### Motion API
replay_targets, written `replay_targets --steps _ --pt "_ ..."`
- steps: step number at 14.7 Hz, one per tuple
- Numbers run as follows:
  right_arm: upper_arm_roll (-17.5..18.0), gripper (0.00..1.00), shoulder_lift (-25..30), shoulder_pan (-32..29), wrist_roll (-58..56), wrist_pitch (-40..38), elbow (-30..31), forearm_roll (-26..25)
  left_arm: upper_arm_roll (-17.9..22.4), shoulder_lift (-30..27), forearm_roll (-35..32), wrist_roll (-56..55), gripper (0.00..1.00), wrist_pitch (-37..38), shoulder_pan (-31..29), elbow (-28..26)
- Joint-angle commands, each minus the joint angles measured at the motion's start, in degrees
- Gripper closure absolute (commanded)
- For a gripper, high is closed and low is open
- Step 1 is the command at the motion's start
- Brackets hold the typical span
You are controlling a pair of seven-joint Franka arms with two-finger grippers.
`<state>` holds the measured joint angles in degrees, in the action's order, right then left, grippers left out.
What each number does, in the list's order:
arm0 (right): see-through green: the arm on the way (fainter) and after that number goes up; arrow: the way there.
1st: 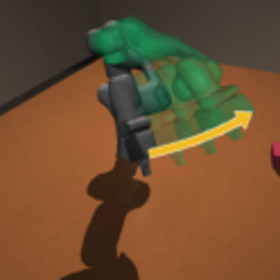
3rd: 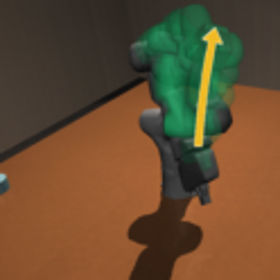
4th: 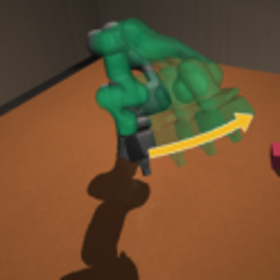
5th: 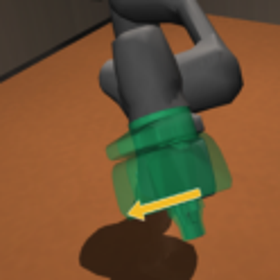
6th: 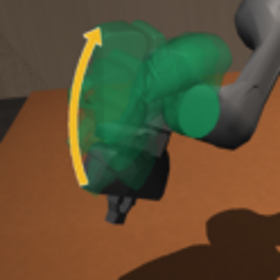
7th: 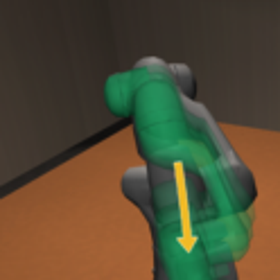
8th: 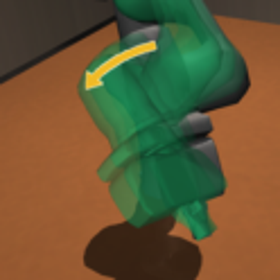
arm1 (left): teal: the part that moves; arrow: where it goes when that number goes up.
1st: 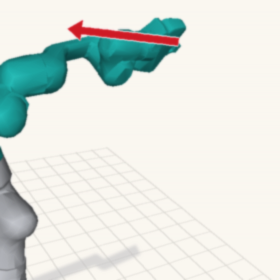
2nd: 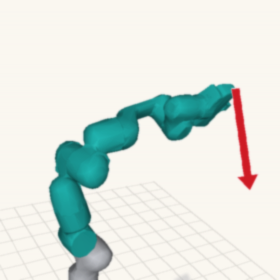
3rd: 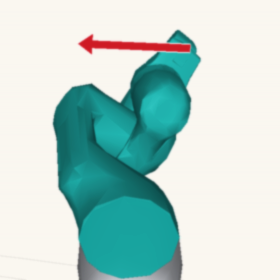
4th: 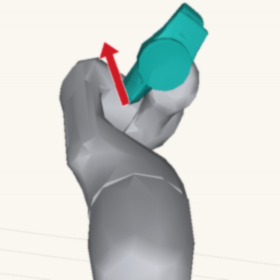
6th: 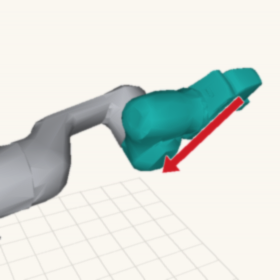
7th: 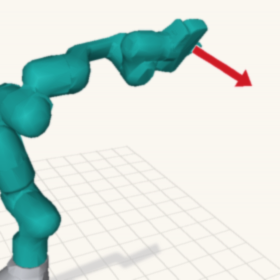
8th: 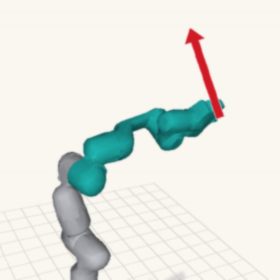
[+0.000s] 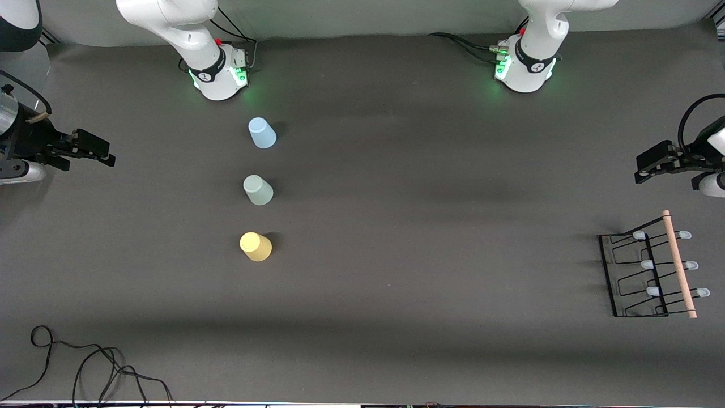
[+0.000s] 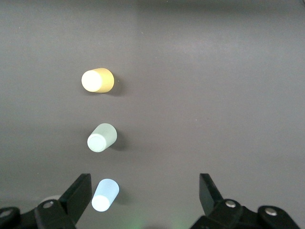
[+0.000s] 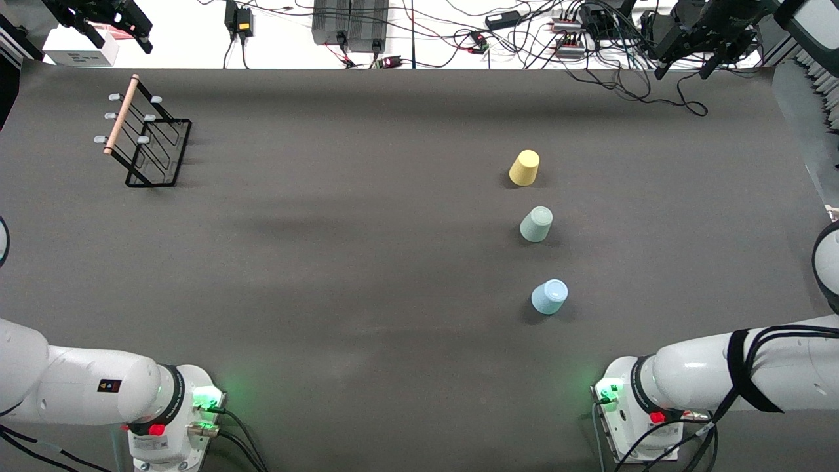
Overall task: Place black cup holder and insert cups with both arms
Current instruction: 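Reach the left gripper down to the wooden handle of the black holder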
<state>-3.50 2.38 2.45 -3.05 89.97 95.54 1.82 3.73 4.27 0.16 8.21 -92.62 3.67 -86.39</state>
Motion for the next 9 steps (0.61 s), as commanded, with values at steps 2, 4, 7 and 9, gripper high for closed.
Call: replay_targets --steps 2,4,7,9 --pt "0.8 0.00 0.4 -0.3 1.1 0.6 0.3 -1.1 0.0 -1.5 -1.1 -0.8 0.00 -0.2 0.5 -1.4" --pt "0.7 0.00 0.3 -0.3 1.1 0.6 0.2 -1.1 0.0 -1.4 -1.1 -0.7 0.00 -1.0 0.5 -1.5" --pt "0.7 0.00 0.3 -0.4 1.1 0.6 0.2 -1.1 0.4 -0.1 -0.6 -0.7 0.00 -2.6 -0.4 -1.2" --pt "0.7 0.00 0.4 -0.4 1.0 0.6 0.3 -1.1 0.5 2.7 -0.7 -0.6 0.00 -3.0 -2.3 -0.4"
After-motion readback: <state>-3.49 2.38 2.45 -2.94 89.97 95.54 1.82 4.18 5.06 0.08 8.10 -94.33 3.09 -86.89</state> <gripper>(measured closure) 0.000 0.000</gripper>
